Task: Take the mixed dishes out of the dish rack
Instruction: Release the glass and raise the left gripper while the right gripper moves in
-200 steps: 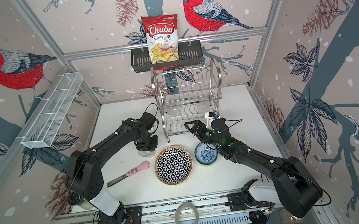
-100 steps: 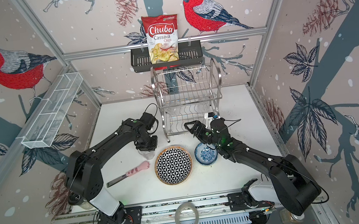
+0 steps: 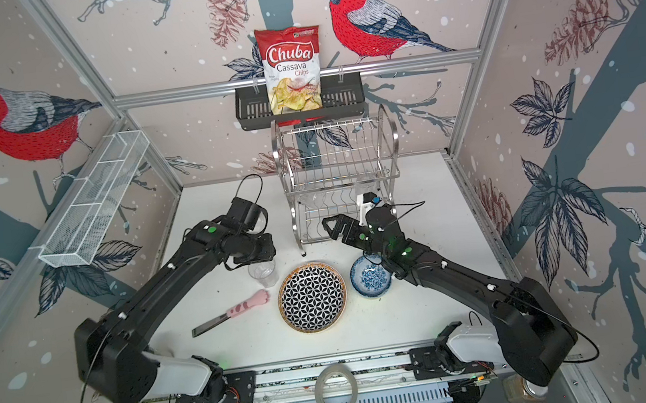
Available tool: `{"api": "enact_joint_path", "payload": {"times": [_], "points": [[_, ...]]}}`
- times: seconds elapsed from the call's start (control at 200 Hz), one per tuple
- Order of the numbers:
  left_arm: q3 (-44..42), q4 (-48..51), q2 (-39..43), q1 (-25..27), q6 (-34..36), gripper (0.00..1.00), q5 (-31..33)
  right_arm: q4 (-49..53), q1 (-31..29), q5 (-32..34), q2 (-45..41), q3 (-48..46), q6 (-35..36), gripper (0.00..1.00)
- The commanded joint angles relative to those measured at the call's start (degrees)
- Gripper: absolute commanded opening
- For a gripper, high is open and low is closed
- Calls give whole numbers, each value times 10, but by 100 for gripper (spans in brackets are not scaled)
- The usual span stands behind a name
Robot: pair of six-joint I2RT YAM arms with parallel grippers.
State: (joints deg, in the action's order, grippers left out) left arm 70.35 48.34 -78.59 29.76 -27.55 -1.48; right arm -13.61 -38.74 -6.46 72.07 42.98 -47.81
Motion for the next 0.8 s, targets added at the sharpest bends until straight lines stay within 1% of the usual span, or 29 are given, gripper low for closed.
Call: {"api": "enact_joint_path", "payload": {"times": [0.0,0.095,0.175,0.225,0.265,0.425,0.51,0.635,0.796], "points": [[-43,-116,44,2,-21,52,-15,67,-31,123,16,34,134,99],[-106,-218,85,7,-41,60,-22,87,-78,228,32,63,227,99],[-154,-298,102,10,-58,66,-31,85,-115,309,51,75,304,99],[-169,-330,99,9,-65,68,-35,82,-127,344,65,83,344,99],[-175,-353,91,12,-69,69,-34,79,-130,356,75,85,367,99],[-185,-436,48,22,-77,66,-41,55,-120,351,116,97,438,100],[-176,-455,20,25,-76,65,-40,58,-104,319,144,116,467,96],[-155,-456,-17,27,-73,64,-26,69,-73,262,190,155,494,93],[-138,-446,-47,30,-62,57,-12,82,-63,242,253,208,557,93]]}}
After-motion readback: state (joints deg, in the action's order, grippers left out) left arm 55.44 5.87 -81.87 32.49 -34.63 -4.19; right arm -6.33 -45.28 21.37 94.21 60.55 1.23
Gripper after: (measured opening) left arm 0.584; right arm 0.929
